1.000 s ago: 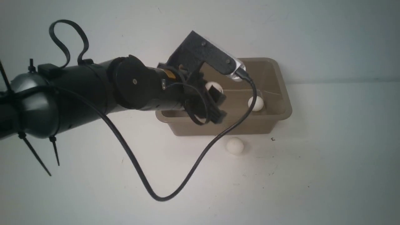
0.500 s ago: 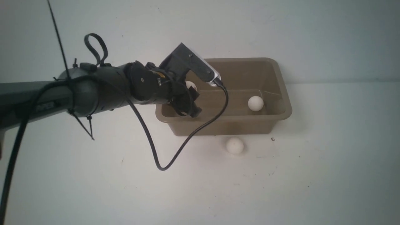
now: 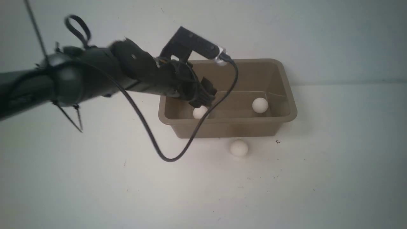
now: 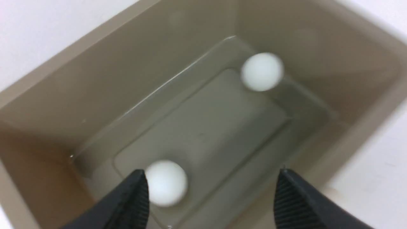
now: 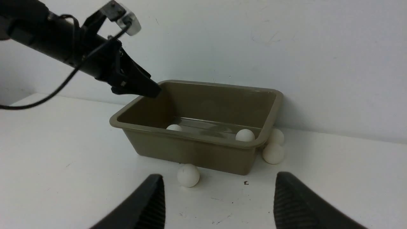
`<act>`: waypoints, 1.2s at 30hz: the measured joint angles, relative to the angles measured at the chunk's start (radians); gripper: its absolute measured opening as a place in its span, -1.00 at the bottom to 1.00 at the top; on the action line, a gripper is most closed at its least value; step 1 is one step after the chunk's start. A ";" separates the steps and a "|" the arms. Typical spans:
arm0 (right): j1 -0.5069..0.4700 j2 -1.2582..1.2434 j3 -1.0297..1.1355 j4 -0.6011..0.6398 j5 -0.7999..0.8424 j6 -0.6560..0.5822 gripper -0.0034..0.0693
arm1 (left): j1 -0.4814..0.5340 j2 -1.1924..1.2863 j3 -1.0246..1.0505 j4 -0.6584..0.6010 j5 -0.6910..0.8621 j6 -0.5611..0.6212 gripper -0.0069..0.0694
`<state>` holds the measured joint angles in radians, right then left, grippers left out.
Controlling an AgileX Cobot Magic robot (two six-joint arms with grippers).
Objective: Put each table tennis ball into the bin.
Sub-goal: Use the left arm to put the table tennis ball into the box, then use the right arm to clamp the table tennis ball closest to it
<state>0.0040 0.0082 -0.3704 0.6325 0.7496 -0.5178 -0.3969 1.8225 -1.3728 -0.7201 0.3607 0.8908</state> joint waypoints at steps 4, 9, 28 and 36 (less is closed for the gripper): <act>0.000 0.000 0.000 0.004 -0.005 0.000 0.25 | 0.012 -0.078 0.000 0.017 0.103 -0.002 0.38; 0.000 0.000 0.000 0.008 -0.009 -0.016 0.25 | 0.014 -0.152 0.000 0.126 0.290 -0.037 0.38; 0.000 0.343 -0.039 0.367 0.009 -0.376 0.25 | 0.016 -0.168 0.000 0.697 0.577 -0.576 0.38; 0.000 0.651 -0.224 0.386 0.077 -0.468 0.25 | 0.016 -0.168 0.000 0.555 0.586 -0.470 0.38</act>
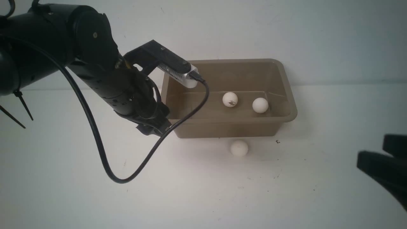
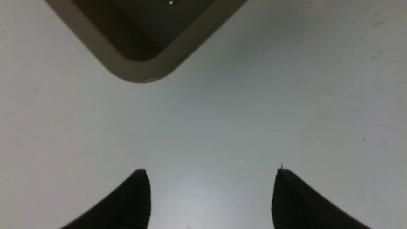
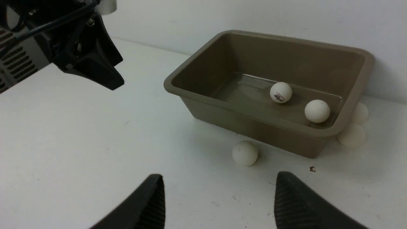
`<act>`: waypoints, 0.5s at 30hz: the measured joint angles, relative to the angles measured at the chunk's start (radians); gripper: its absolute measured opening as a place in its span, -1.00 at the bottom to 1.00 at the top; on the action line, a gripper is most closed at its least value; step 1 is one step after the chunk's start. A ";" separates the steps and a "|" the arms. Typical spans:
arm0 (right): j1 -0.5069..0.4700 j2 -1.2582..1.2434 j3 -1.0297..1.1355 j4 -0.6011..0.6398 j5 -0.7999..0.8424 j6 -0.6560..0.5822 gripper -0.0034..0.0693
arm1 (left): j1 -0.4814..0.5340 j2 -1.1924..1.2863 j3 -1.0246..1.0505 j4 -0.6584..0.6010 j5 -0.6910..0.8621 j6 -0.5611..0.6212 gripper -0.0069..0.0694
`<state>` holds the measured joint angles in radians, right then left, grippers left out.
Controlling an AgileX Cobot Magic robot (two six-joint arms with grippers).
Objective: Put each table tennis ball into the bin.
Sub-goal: Use the right arm to clamp the table tennis ball closest to it
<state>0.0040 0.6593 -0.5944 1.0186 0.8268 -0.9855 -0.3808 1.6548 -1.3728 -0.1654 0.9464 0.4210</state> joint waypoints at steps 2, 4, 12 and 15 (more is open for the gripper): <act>0.000 0.057 -0.042 0.001 0.024 -0.002 0.25 | 0.000 0.000 0.000 -0.024 0.000 0.014 0.38; 0.000 0.156 -0.092 0.003 0.062 -0.006 0.25 | 0.000 0.000 0.000 -0.059 -0.002 0.041 0.38; 0.000 0.417 -0.189 0.005 0.132 -0.051 0.25 | 0.000 0.000 0.000 -0.137 -0.038 0.106 0.38; 0.000 0.499 -0.214 0.027 0.144 -0.080 0.25 | 0.000 0.000 0.000 -0.148 -0.042 0.121 0.38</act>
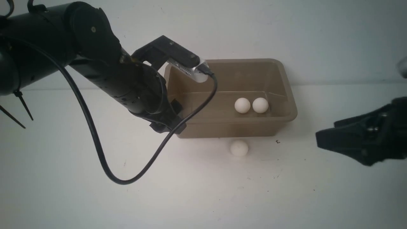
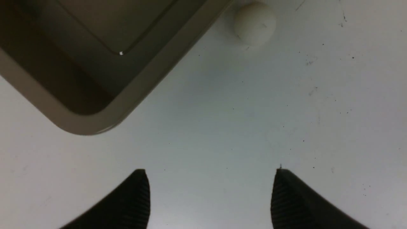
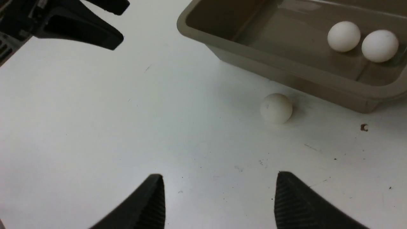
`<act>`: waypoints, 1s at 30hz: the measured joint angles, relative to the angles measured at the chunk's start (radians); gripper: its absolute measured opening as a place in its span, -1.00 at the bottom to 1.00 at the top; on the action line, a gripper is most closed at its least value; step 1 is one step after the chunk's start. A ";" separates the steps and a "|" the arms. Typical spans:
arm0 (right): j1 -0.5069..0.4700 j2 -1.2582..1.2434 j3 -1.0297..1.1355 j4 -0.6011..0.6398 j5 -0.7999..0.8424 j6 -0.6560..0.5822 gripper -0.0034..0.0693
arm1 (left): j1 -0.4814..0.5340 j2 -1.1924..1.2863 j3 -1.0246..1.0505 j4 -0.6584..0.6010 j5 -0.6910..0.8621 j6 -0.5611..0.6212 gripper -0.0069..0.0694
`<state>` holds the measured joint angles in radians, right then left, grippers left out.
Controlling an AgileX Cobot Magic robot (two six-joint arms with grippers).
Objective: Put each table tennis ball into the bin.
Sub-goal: Use the right arm to clamp the table tennis ball closest to it
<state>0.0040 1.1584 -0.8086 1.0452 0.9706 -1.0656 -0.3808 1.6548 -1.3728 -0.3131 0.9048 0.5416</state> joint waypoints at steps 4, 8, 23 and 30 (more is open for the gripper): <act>0.023 0.086 -0.022 0.029 -0.017 -0.053 0.27 | 0.000 0.000 0.000 -0.002 -0.002 0.013 0.38; 0.110 0.155 -0.025 0.041 -0.104 -0.095 0.38 | 0.000 0.000 0.000 -0.003 -0.020 0.015 0.38; 0.435 0.345 -0.024 0.093 -0.664 -0.041 0.63 | 0.000 0.000 0.000 -0.005 -0.023 0.025 0.38; 0.477 0.463 -0.024 0.166 -0.739 -0.036 0.63 | 0.000 0.000 0.000 -0.005 -0.024 0.025 0.38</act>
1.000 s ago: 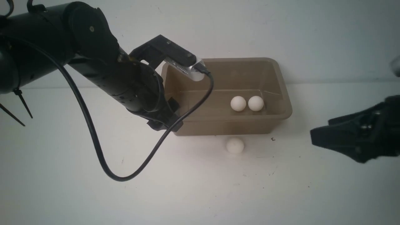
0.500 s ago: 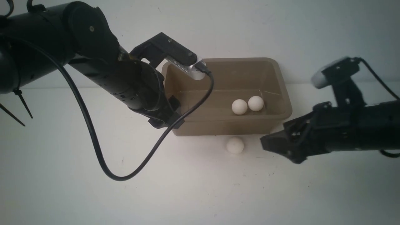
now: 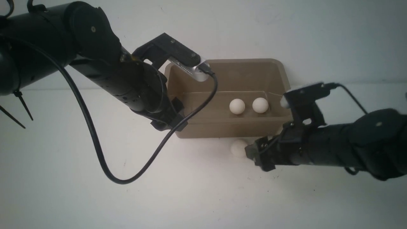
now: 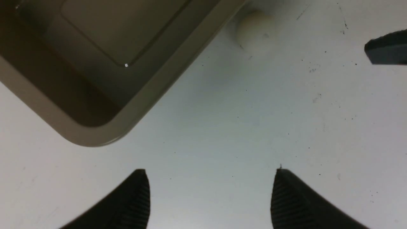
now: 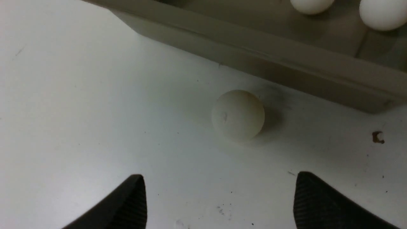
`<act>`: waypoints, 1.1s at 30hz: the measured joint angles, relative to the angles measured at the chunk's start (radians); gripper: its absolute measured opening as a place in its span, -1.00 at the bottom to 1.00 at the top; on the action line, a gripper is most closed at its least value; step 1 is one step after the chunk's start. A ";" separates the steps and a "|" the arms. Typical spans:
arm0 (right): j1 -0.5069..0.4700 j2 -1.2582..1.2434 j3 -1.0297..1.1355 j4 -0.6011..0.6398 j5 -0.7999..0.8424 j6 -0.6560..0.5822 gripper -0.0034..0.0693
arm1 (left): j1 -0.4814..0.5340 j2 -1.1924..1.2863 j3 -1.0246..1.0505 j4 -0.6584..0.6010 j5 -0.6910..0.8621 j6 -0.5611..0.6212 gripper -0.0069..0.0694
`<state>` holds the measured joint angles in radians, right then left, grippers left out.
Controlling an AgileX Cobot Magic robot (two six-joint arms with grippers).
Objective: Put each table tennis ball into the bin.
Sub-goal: Use the right arm to clamp the table tennis ball closest to it
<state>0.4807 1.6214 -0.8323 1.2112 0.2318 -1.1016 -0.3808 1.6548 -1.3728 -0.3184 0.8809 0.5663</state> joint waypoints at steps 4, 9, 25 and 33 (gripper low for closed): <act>0.015 0.042 -0.001 0.035 -0.005 -0.029 0.63 | 0.000 0.000 0.000 0.000 0.000 0.002 0.38; 0.022 0.073 -0.034 0.099 0.026 -0.067 0.63 | 0.000 0.000 0.000 0.000 -0.006 0.006 0.38; 0.022 0.131 -0.102 0.164 0.059 -0.071 0.63 | 0.000 0.000 0.000 -0.001 -0.007 0.007 0.38; 0.022 0.174 -0.105 0.176 0.081 -0.070 0.63 | 0.000 0.000 0.000 -0.001 -0.007 0.007 0.38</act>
<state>0.5024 1.7951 -0.9375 1.3870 0.3128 -1.1720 -0.3808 1.6548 -1.3728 -0.3193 0.8737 0.5733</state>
